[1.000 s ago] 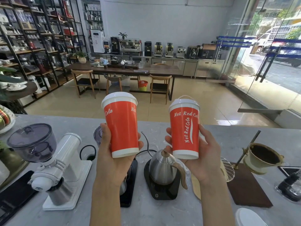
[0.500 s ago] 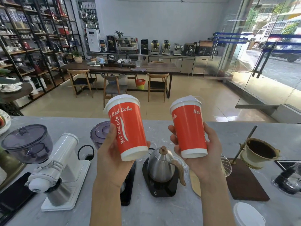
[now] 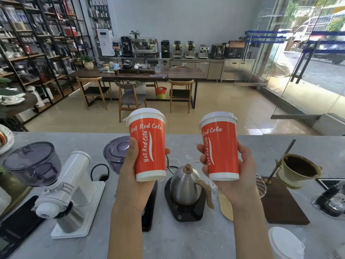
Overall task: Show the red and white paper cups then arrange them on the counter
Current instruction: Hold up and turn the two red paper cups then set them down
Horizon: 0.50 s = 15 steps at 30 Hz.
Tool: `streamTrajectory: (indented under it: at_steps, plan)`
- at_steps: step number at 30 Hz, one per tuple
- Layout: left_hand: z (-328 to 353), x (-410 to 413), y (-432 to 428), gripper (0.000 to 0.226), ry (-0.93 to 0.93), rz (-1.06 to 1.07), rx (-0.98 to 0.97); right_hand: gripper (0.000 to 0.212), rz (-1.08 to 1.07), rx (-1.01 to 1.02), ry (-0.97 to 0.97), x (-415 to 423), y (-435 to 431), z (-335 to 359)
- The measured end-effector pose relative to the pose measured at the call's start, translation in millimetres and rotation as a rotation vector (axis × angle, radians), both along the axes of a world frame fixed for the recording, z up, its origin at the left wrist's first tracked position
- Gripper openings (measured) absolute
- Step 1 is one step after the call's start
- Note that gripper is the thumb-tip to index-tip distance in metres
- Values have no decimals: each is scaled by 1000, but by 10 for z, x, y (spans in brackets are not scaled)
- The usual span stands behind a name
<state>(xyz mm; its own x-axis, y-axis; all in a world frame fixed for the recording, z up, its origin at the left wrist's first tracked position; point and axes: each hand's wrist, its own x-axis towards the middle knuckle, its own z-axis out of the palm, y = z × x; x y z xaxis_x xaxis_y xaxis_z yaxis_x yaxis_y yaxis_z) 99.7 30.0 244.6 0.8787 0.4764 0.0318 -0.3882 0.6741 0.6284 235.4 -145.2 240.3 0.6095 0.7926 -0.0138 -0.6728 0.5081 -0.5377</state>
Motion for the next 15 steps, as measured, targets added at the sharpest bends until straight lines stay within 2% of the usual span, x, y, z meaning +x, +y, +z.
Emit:
streamTrajectory:
  at_steps: [4, 8, 15]
  plan:
    - [-20, -35, -23, 98, 34, 23, -7, 81, -51, -32, -8, -39, -28, -89]
    - [-91, -77, -25, 98, 68, 24, -5, 67, -94, -49, -97, -133, -61, -169]
    - [-128, -96, -55, 100, 94, -92, 30, 71, -70, -33, 33, -212, -124, -208]
